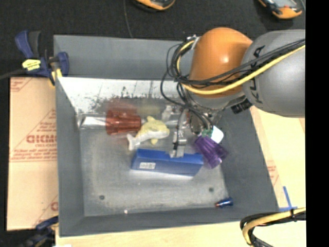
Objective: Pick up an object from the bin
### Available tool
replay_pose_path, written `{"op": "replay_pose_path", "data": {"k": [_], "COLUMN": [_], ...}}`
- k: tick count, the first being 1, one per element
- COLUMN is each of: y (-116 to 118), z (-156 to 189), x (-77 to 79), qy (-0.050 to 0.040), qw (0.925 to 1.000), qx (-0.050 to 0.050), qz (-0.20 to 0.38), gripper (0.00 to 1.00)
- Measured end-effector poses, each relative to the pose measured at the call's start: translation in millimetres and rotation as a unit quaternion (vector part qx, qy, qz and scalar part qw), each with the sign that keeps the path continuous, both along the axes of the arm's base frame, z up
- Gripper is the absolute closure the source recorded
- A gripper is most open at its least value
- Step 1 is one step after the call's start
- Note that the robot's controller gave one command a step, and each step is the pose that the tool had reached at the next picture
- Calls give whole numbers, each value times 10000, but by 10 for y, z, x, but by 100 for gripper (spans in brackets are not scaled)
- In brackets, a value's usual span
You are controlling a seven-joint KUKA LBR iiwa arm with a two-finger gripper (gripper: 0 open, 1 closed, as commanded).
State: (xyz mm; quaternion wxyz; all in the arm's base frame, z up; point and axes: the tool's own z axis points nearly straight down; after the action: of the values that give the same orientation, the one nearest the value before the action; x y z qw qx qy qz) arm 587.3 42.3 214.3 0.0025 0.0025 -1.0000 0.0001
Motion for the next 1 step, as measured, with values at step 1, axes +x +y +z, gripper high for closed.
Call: {"op": "replay_pose_path", "data": {"k": [1], "y": [2], "z": [51], "x": [14], "qy": [-41], "qw": [10000], "qx": [5], "qz": [-2], "gripper": [0]}}
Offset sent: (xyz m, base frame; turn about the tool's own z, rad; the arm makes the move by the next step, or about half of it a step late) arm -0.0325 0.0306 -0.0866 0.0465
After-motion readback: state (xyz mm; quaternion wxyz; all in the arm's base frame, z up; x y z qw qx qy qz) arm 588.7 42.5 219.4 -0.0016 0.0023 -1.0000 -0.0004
